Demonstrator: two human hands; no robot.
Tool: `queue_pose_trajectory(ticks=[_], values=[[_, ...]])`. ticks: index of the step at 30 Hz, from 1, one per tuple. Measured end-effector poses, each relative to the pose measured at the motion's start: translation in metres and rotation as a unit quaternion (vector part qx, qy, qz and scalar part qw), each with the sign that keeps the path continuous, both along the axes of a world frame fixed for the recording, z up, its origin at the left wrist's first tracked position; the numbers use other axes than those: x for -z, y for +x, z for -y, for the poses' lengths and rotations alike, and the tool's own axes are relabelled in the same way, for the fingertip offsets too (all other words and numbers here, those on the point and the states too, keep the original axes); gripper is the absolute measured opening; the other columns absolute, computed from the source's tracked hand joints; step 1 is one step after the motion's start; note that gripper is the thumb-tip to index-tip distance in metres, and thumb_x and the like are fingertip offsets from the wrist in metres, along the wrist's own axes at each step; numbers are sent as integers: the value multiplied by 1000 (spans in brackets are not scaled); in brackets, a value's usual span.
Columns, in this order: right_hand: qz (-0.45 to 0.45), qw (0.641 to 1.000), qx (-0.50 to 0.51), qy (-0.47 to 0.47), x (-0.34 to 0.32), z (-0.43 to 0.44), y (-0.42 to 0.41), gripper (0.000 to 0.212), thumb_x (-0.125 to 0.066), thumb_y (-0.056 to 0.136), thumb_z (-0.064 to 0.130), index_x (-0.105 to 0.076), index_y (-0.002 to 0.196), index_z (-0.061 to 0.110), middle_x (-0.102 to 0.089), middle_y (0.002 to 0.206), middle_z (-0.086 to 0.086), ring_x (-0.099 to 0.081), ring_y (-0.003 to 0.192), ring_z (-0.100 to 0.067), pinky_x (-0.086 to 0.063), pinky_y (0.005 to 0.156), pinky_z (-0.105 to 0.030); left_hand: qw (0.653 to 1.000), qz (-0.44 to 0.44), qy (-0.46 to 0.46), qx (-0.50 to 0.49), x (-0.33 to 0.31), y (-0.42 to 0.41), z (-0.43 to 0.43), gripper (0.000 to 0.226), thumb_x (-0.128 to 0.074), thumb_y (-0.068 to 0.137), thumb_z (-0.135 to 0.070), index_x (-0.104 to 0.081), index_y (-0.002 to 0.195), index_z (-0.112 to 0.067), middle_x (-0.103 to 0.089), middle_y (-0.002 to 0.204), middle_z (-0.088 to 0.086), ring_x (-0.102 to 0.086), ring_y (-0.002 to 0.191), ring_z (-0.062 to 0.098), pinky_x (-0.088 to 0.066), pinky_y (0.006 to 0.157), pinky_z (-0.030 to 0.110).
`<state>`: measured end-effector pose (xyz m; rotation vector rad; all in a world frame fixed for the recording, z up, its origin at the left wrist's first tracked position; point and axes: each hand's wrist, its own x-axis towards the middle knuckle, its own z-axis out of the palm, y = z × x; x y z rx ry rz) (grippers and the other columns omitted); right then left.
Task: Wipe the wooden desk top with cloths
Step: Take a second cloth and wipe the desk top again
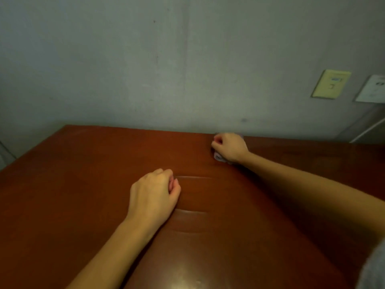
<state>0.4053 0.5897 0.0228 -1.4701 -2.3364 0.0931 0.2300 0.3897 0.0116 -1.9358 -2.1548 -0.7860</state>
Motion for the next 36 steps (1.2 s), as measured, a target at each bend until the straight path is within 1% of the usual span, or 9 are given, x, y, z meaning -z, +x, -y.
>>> queue_pose_trajectory(ticks=[5, 10, 12, 19, 23, 25, 28, 31, 36], values=[[9, 999, -45, 10, 6, 50, 37, 31, -53, 90, 21, -50, 61, 8, -55, 60, -10, -45, 52, -18, -22, 44, -23, 1000, -1, 8, 3, 1, 0, 1, 29, -50, 91, -33, -43, 65, -23, -47, 65, -8, -43, 56, 7, -24, 45, 19], [4, 999, -38, 2, 5, 15, 32, 31, -54, 88, 22, -46, 60, 13, -53, 58, -11, -48, 54, -21, -26, 50, -35, 1000, -6, 17, 1, 3, 0, -2, 30, -52, 89, -32, -42, 63, -24, -45, 62, -8, -42, 54, 8, -23, 44, 19], [0, 1000, -14, -5, 2, -12, 26, 30, -54, 89, 23, -49, 63, 11, -49, 56, -7, -45, 52, -19, -24, 52, -32, 1000, -7, 13, -2, 4, -1, -4, 29, -50, 90, -33, -42, 63, -24, -45, 63, -8, -41, 54, 6, -21, 44, 18], [-11, 996, 76, -48, -4, -74, 14, 26, -48, 92, 28, -57, 74, 11, -63, 83, -18, -61, 85, -34, -42, 69, -33, 1000, -9, 7, -7, 4, -2, -5, 30, -49, 90, -34, -42, 63, -23, -46, 62, -8, -41, 53, 6, -20, 43, 18], [-15, 998, 49, -18, -2, -39, 18, 27, -50, 90, 24, -60, 71, 8, -66, 75, -16, -62, 71, -30, -43, 62, -31, 1000, -11, 7, -3, 4, -2, -4, 30, -52, 89, -33, -44, 63, -22, -47, 60, -7, -45, 53, 6, -28, 43, 21], [-12, 1000, 5, -12, 0, -6, 28, 28, -52, 88, 22, -51, 63, 10, -59, 65, -10, -55, 59, -22, -34, 57, -27, 1000, -14, 7, 0, 4, -2, -4, 30, -53, 89, -33, -44, 62, -22, -47, 60, -7, -46, 53, 7, -29, 43, 23], [4, 999, -33, 0, 4, 35, 47, 29, -54, 87, 20, -50, 61, 8, -57, 66, -3, -48, 60, -12, -25, 56, -28, 1000, -12, 7, 0, 4, -2, -3, 31, -55, 88, -32, -43, 61, -21, -47, 61, -6, -47, 54, 11, -27, 44, 26], [-6, 998, -55, 0, 6, 42, 55, 31, -54, 89, 21, -49, 62, 5, -59, 67, -12, -52, 59, -21, -25, 54, -36, 1000, -15, 7, 0, 4, -2, -2, 32, -56, 88, -32, -43, 61, -22, -46, 60, -7, -46, 53, 11, -25, 43, 25], [-4, 1000, -1, -10, 1, -6, 48, 29, -53, 91, 24, -51, 66, 10, -57, 67, -12, -52, 63, -23, -28, 57, -31, 1000, -17, 5, 1, 5, -3, -4, 31, -56, 89, -32, -45, 61, -23, -46, 60, -8, -45, 52, 6, -33, 43, 24]])
